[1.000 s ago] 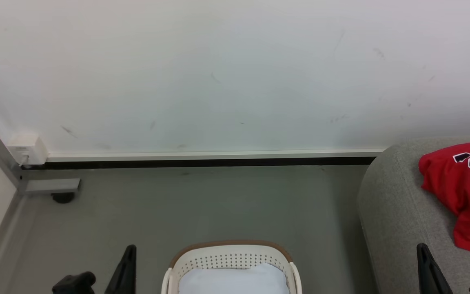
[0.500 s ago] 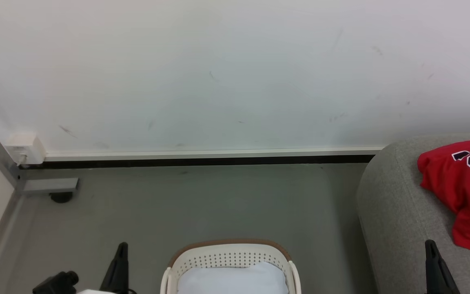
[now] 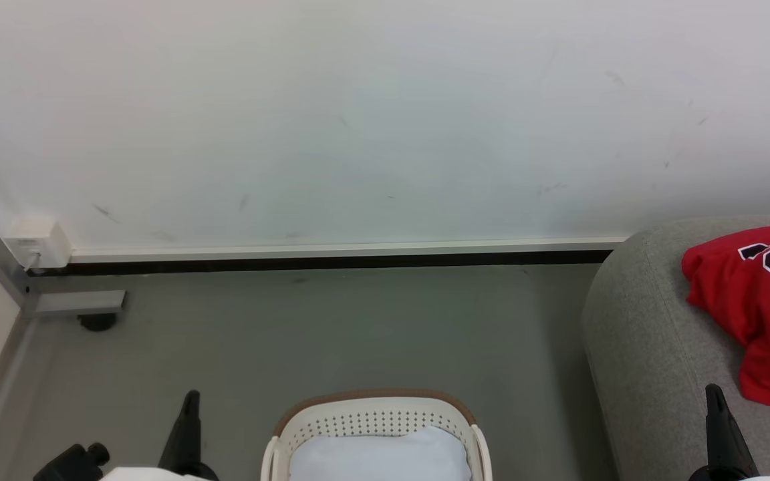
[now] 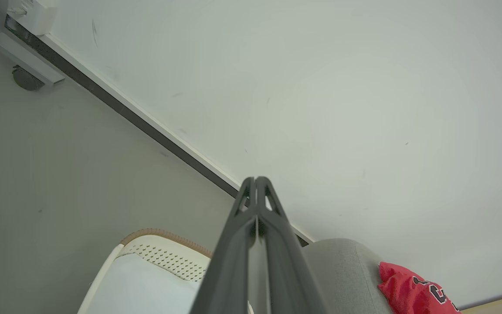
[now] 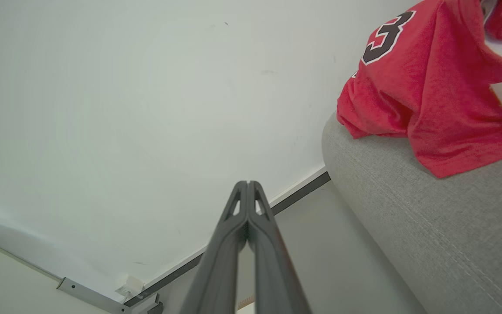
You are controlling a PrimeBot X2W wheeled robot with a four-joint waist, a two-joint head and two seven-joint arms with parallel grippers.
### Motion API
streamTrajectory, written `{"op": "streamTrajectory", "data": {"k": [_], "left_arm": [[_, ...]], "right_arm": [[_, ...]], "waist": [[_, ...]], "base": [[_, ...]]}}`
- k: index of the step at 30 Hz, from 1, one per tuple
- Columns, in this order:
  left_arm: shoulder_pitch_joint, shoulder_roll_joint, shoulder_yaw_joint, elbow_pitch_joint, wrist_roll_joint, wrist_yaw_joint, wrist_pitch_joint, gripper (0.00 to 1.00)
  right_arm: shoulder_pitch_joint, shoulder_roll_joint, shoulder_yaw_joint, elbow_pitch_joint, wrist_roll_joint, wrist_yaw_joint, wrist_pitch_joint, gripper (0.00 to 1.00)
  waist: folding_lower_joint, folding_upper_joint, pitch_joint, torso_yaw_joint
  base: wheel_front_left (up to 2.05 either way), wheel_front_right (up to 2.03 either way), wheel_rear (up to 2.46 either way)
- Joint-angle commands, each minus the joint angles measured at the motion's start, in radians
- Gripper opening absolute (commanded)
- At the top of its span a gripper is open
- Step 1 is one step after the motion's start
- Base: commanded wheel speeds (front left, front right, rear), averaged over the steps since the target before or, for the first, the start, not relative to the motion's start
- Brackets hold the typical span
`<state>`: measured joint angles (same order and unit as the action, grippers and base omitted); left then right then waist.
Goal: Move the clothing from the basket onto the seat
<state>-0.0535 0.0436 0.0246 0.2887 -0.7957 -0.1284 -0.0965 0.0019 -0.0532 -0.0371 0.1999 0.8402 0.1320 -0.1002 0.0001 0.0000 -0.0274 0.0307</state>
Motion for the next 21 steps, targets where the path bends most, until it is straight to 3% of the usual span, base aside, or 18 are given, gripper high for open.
{"op": "streamTrajectory", "data": {"k": [1,21], "left_arm": [[-0.024,0.005,0.006,-0.015,-0.034,-0.001,0.005,0.0],[-0.037,0.007,0.033,-0.025,-0.275,-0.002,0.069,0.0]], "right_arm": [[-0.025,-0.005,-0.006,-0.006,0.027,-0.001,0.004,0.0],[-0.054,-0.005,-0.026,0.009,0.258,-0.001,0.068,0.0]], "waist": [[-0.0001,0.0,0.0,0.0],[-0.0001,0.0,0.007,-0.007]], "base": [[0.0,0.0,0.0],[0.0,0.0,0.0]]}}
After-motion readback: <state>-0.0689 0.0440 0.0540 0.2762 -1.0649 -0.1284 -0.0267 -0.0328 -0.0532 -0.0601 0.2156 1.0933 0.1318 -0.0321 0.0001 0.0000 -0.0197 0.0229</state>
